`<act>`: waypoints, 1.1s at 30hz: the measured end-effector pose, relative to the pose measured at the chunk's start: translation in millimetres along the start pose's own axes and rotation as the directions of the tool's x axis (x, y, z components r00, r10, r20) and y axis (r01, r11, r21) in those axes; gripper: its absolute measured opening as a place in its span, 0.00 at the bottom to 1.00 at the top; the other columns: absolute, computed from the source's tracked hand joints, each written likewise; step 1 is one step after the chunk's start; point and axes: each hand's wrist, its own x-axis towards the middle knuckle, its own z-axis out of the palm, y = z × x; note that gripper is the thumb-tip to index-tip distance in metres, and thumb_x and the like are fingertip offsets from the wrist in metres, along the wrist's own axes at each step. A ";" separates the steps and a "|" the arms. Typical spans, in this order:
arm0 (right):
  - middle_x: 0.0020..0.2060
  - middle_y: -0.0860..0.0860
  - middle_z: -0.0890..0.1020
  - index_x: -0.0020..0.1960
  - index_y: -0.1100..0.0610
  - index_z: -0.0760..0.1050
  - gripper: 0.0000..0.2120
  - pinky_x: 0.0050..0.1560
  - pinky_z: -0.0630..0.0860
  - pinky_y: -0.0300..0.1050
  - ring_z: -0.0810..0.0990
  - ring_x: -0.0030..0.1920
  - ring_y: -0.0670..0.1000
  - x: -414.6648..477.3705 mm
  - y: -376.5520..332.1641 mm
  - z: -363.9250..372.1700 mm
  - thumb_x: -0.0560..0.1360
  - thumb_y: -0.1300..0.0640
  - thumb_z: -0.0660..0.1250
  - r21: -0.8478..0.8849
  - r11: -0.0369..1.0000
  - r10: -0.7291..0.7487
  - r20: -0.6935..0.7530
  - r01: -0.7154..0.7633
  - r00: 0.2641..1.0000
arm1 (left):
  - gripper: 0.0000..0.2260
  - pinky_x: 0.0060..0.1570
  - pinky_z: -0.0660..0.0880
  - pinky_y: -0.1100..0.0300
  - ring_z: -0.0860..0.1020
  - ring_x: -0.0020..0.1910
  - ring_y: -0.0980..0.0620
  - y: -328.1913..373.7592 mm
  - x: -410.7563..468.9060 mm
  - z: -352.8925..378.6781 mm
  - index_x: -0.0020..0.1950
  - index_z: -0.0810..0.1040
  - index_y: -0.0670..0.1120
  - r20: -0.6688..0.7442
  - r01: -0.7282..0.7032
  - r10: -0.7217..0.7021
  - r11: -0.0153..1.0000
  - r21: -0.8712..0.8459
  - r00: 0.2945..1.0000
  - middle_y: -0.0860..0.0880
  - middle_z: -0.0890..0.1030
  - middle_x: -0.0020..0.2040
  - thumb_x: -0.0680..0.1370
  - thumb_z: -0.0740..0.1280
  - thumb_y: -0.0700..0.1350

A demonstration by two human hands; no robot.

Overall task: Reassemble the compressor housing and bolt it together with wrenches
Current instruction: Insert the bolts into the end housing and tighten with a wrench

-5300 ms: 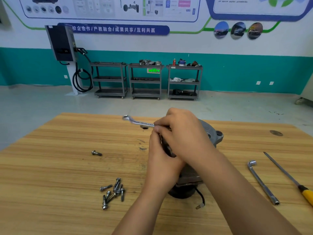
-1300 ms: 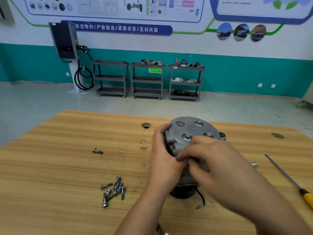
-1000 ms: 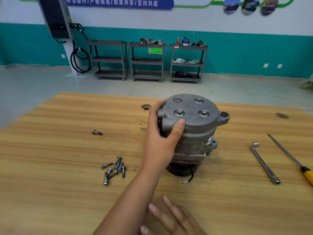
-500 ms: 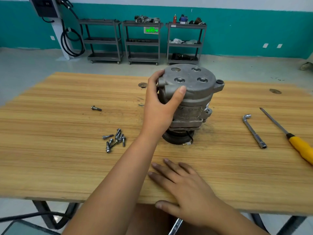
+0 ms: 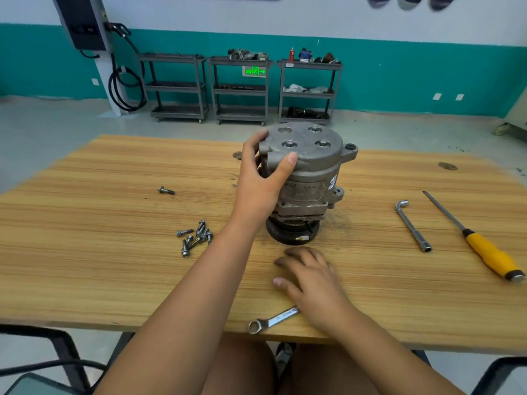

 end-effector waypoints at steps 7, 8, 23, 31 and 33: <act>0.50 0.41 0.74 0.52 0.47 0.79 0.07 0.53 0.61 0.35 0.65 0.59 0.46 7.5 2.2 -6.6 0.76 0.53 0.66 0.339 0.933 0.222 -0.289 -0.118 0.931 | 0.21 0.55 0.77 0.59 0.77 0.52 0.66 0.9 -0.6 2.1 0.65 0.66 0.56 0.004 -0.016 0.016 1.000 0.008 1.000 0.60 0.74 0.58 0.76 0.69 0.47; 0.47 0.39 0.74 0.50 0.47 0.79 0.05 0.51 0.60 0.30 0.66 0.57 0.45 5.2 4.3 -11.3 0.75 0.54 0.67 0.397 0.913 0.229 -0.313 -0.092 0.922 | 0.21 0.54 0.77 0.60 0.77 0.52 0.67 0.5 -0.3 1.6 0.65 0.65 0.56 0.005 -0.019 0.019 1.000 0.008 1.000 0.59 0.74 0.58 0.76 0.69 0.47; 0.48 0.38 0.70 0.54 0.47 0.75 0.08 0.54 0.63 0.31 0.65 0.54 0.40 -8.3 25.5 -42.6 0.77 0.49 0.63 -0.027 0.989 -0.146 0.007 0.146 0.989 | 0.22 0.50 0.79 0.60 0.78 0.52 0.64 3.5 3.0 0.8 0.60 0.67 0.63 0.059 0.025 -0.024 0.999 -0.030 0.998 0.61 0.75 0.57 0.70 0.71 0.53; 0.33 0.45 0.80 0.36 0.46 0.74 0.07 0.36 0.67 0.29 0.75 0.35 0.41 -19.7 21.8 -97.0 0.70 0.54 0.71 0.461 0.878 -0.082 -0.129 0.133 0.988 | 0.22 0.45 0.78 0.66 0.78 0.51 0.66 3.0 7.0 -6.3 0.58 0.68 0.66 0.100 0.077 -0.071 0.995 -0.057 0.992 0.64 0.75 0.56 0.68 0.72 0.55; 0.28 0.52 0.80 0.38 0.50 0.76 0.05 0.29 0.68 0.31 0.73 0.27 0.41 -18.7 19.7 -113.6 0.66 0.49 0.70 0.671 0.737 -0.008 -0.120 0.087 0.993 | 0.23 0.44 0.78 0.66 0.78 0.51 0.66 3.9 7.4 -6.9 0.58 0.68 0.67 0.100 0.092 -0.085 0.994 -0.066 0.991 0.63 0.75 0.57 0.67 0.73 0.55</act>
